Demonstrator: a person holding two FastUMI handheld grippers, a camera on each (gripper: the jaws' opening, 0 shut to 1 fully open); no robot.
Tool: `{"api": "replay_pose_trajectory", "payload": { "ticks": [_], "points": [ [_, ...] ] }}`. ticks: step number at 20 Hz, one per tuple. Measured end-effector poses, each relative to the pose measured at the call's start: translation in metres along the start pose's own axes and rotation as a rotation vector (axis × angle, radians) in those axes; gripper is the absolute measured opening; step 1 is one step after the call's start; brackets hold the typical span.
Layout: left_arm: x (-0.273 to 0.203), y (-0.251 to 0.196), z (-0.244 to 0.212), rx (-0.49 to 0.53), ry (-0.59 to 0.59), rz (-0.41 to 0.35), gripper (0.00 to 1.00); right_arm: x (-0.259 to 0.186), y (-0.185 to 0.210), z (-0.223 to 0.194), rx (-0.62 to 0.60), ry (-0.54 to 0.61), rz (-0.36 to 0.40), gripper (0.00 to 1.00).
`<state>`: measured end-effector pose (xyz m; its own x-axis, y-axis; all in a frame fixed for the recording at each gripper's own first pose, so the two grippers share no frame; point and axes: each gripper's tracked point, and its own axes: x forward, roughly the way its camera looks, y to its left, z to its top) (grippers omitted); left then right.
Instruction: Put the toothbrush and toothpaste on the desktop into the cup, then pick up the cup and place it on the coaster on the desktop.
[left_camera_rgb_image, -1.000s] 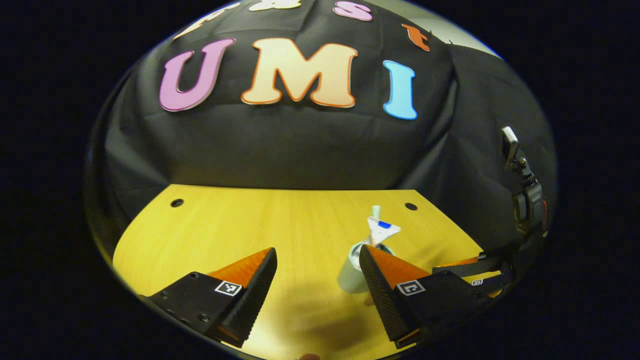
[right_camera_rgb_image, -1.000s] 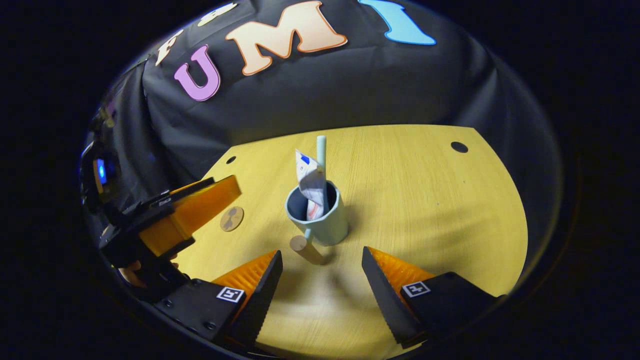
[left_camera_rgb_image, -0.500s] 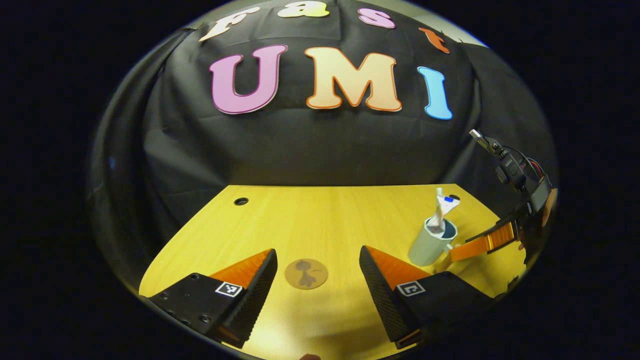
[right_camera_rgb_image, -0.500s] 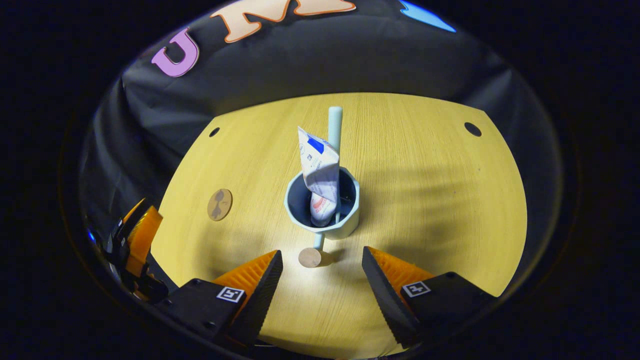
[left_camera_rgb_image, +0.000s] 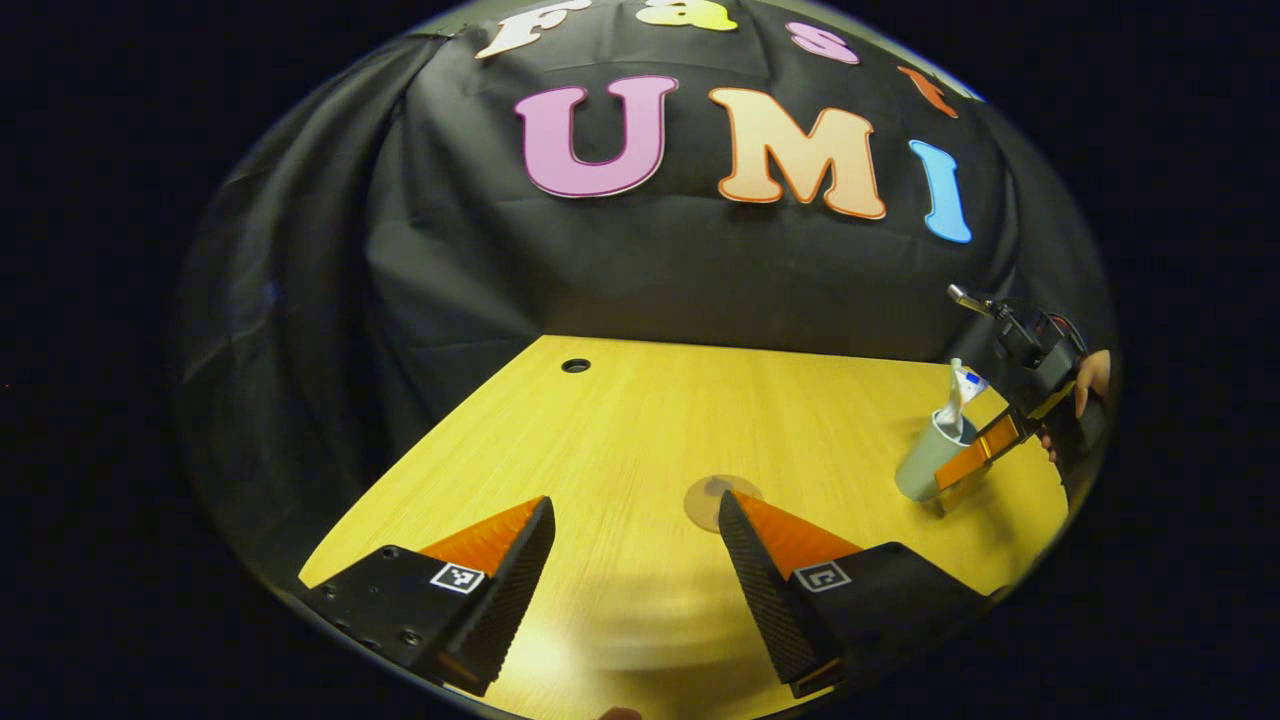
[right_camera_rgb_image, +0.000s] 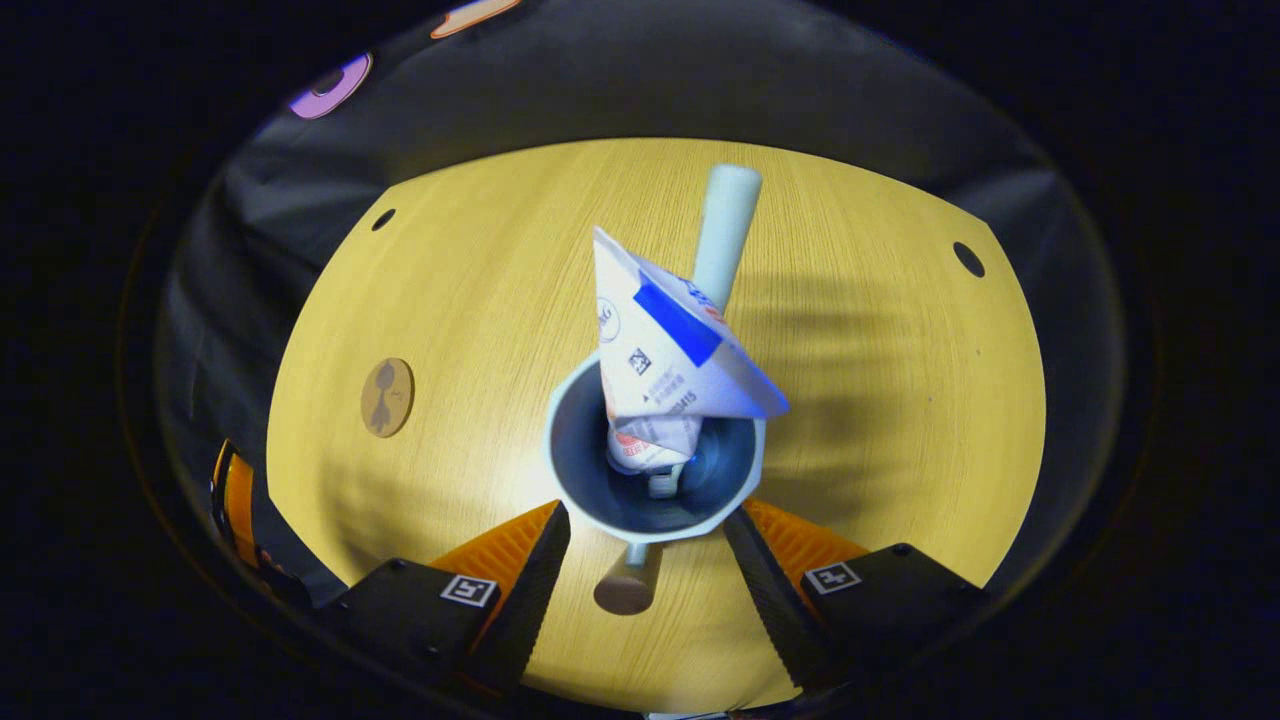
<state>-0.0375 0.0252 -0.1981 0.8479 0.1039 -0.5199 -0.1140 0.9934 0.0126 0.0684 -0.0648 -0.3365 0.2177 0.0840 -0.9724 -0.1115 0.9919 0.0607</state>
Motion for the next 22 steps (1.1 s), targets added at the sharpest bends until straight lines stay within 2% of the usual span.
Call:
{"api": "replay_pose_trajectory", "payload": {
  "ticks": [1, 2, 3, 4, 7, 8, 10, 16, 17, 18, 20, 21, 22],
  "points": [
    [-0.001, 0.006, -0.003, -0.005, 0.002, 0.008, 0.95, 0.004, -0.001, 0.000, -0.001, 0.007, -0.006, 0.88],
    [-0.003, 0.011, -0.004, -0.010, 0.005, 0.017, 0.95, 0.006, -0.001, -0.001, -0.003, 0.015, -0.012, 0.93],
    [-0.005, 0.016, -0.005, -0.012, 0.006, 0.024, 0.95, 0.007, -0.002, -0.001, -0.007, 0.021, -0.016, 0.91],
    [-0.007, 0.021, -0.005, -0.012, 0.005, 0.034, 0.95, 0.010, -0.005, -0.002, -0.020, 0.029, -0.029, 0.86],
    [-0.010, 0.032, -0.008, -0.023, 0.006, 0.052, 0.95, 0.014, -0.009, -0.010, -0.049, 0.062, -0.037, 0.63],
    [-0.010, 0.034, -0.010, -0.026, 0.011, 0.053, 0.95, 0.014, -0.010, -0.013, -0.050, 0.076, -0.034, 0.50],
    [-0.011, 0.039, -0.014, -0.038, 0.025, 0.058, 0.95, 0.010, -0.009, -0.011, -0.061, 0.074, -0.038, 0.31],
    [-0.014, 0.049, -0.015, -0.039, 0.023, 0.071, 0.95, 0.009, -0.008, -0.009, -0.106, 0.047, -0.058, 0.26],
    [-0.014, 0.051, -0.015, -0.038, 0.022, 0.071, 0.95, 0.009, -0.006, -0.008, -0.112, 0.038, -0.049, 0.22],
    [-0.015, 0.052, -0.015, -0.036, 0.022, 0.073, 0.95, 0.009, -0.006, -0.007, -0.108, 0.026, -0.035, 0.26],
    [-0.016, 0.054, -0.014, -0.038, 0.021, 0.073, 0.95, 0.009, -0.004, -0.004, -0.094, 0.014, 0.002, 0.26],
    [-0.016, 0.054, -0.015, -0.040, 0.024, 0.072, 0.95, 0.008, -0.003, -0.003, -0.093, 0.009, 0.012, 0.23],
    [-0.017, 0.055, -0.015, -0.040, 0.027, 0.071, 0.95, 0.009, -0.002, -0.002, -0.103, 0.003, 0.021, 0.26]
  ]
}}
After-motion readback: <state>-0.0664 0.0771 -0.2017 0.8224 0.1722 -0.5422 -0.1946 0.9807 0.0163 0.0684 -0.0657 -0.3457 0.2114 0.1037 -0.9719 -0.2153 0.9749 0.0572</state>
